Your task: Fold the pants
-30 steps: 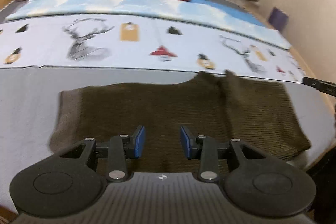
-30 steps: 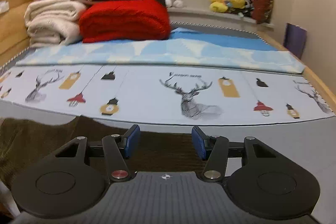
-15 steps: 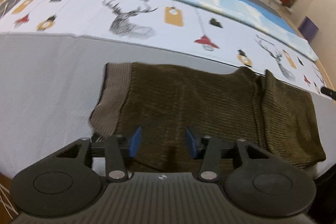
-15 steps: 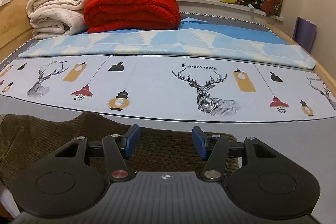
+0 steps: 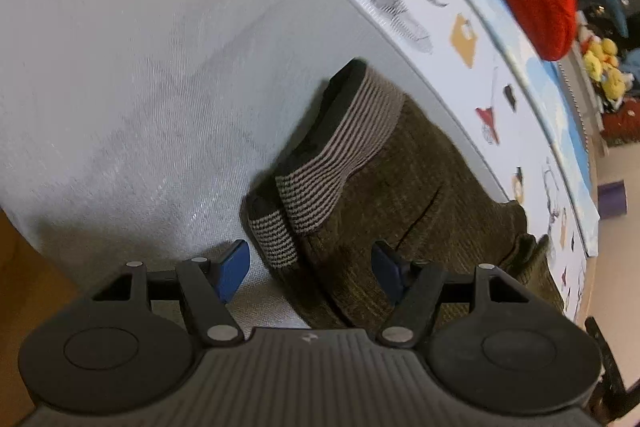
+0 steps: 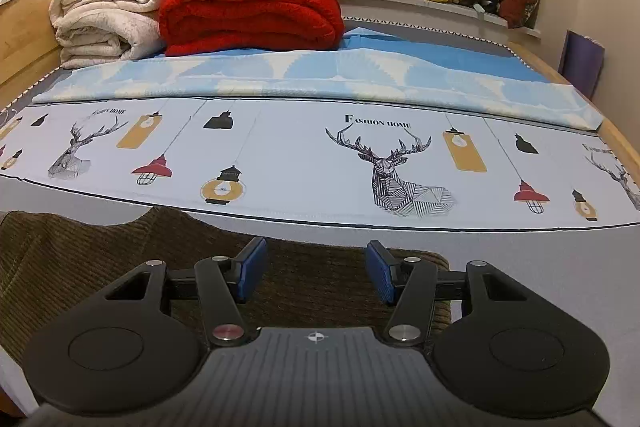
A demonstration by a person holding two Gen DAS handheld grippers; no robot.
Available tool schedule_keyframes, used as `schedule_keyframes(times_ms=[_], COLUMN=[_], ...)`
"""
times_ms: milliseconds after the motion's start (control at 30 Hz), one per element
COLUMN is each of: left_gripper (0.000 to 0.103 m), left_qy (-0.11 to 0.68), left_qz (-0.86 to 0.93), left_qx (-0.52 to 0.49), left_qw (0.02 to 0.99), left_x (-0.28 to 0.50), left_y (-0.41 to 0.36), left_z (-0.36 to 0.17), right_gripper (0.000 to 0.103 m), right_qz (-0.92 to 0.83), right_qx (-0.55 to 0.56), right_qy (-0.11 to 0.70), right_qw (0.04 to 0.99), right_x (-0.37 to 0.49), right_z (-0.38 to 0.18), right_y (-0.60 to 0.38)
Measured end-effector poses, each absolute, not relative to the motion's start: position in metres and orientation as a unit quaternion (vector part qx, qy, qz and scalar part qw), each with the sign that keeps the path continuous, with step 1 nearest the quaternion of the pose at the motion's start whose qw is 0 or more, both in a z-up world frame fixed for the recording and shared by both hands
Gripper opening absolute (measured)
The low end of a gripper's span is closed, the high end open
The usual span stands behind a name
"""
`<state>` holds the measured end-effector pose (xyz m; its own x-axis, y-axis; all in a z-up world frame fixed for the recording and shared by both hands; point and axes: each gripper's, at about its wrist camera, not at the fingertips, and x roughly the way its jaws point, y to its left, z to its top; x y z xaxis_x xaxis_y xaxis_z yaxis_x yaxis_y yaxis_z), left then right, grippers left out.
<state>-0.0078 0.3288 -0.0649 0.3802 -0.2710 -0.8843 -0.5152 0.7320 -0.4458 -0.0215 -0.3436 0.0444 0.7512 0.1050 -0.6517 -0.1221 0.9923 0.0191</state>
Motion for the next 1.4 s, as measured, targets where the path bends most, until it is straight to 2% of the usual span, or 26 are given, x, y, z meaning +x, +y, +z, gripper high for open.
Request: schedule_keyframes(times_ms=[267,333,400,500,700,900,1033,1100,1133,1167,1200,1233,1400], left_gripper=[0.074,0.067,0.050,0.032,0.027,0.026,0.028,0.042,0.043,0.048,0.057,0.060,0.061], left_qy=[0.566,0.565,0.565,0.548,0.444,0.362,0.366,0.391,0.402,0.406,0.401,0.392,0.422], left_qz=[0.112,0.112,0.121,0.121,0.042,-0.143,-0.262,-0.304,-0.323,-0.338,-0.337,-0.325,-0.228], left_qx=[-0.351,-0.339,-0.320,-0.296,-0.206,-0.095,-0.040,-0.024,-0.031,-0.045,-0.051,-0.055,-0.087], left_qw=[0.738,0.744,0.751,0.773,0.871,0.916,0.892,0.868,0.856,0.848,0.850,0.859,0.873], left_x=[0.011,0.013,0.012,0.012,0.007,0.007,0.005,0.006,0.007,0.008,0.005,0.005,0.024], left_y=[0.323,0.317,0.312,0.305,0.249,0.126,0.036,-0.002,-0.012,-0.021,-0.023,-0.022,0.013], left_z=[-0.080,-0.078,-0.074,-0.058,0.016,0.062,0.062,0.054,0.051,0.050,0.051,0.052,0.042], right_gripper=[0.057,0.057,0.057,0.057,0.057,0.057,0.057,0.057,0.057,0.057,0.057,0.057,0.062], right_qz=[0.065,0.066,0.069,0.075,0.086,0.078,0.068,0.060,0.056,0.053,0.050,0.047,0.063], right_qx=[-0.016,-0.019,-0.022,-0.029,-0.010,0.037,0.082,0.106,0.117,0.128,0.137,0.145,0.175], right_qy=[0.348,0.349,0.350,0.351,0.363,0.377,0.380,0.382,0.384,0.385,0.387,0.390,0.418], right_qw=[0.935,0.935,0.934,0.933,0.928,0.922,0.919,0.916,0.914,0.912,0.910,0.908,0.889], right_x=[-0.023,-0.023,-0.024,-0.025,-0.026,-0.024,-0.023,-0.022,-0.021,-0.021,-0.019,-0.018,-0.010], right_z=[0.044,0.044,0.044,0.044,0.044,0.042,0.041,0.040,0.039,0.038,0.037,0.035,0.025], right_y=[-0.346,-0.347,-0.347,-0.346,-0.354,-0.369,-0.381,-0.388,-0.392,-0.395,-0.399,-0.402,-0.409])
